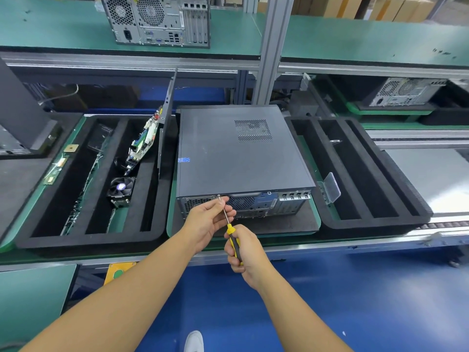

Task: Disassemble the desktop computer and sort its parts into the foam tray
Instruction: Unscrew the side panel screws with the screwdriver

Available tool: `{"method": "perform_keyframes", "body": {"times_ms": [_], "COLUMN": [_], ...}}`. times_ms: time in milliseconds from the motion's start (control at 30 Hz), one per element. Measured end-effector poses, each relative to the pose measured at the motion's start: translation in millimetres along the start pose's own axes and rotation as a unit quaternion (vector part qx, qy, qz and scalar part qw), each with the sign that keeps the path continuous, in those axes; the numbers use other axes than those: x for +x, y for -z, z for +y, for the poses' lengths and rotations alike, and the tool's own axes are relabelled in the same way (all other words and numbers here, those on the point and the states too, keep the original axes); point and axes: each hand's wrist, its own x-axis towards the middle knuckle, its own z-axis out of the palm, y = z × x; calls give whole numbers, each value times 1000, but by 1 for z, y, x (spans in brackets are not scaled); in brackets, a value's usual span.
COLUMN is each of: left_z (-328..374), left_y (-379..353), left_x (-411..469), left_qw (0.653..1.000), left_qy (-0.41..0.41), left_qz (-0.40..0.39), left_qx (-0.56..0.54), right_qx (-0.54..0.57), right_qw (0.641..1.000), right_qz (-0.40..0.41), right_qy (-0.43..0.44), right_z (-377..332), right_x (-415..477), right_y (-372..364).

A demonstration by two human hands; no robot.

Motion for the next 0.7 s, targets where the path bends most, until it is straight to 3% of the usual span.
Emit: {"method": "perform_keyframes", "body": {"times_ms": [267, 367, 500, 700], "left_z": [-2, -2, 0, 7], "left_y": [-2, 2, 15, 17], "left_x": [3, 1, -5, -13], "left_qw": [999, 998, 998, 996], "left_qy": [10, 40, 64, 68], "left_qz": [14, 15, 4, -8], "left_qx": [-39, -44, 16, 52], "right_qx": [0, 50, 77, 53], "right_qw": [1000, 998, 992, 996], "right_qz": [4, -41, -99, -69], "right_qy": [16, 9, -19, -22], "right_z": [-1, -2, -7, -9], "right_x": [-5, -10, -14, -16], "right_y": [-10, -24, -26, -21]}}
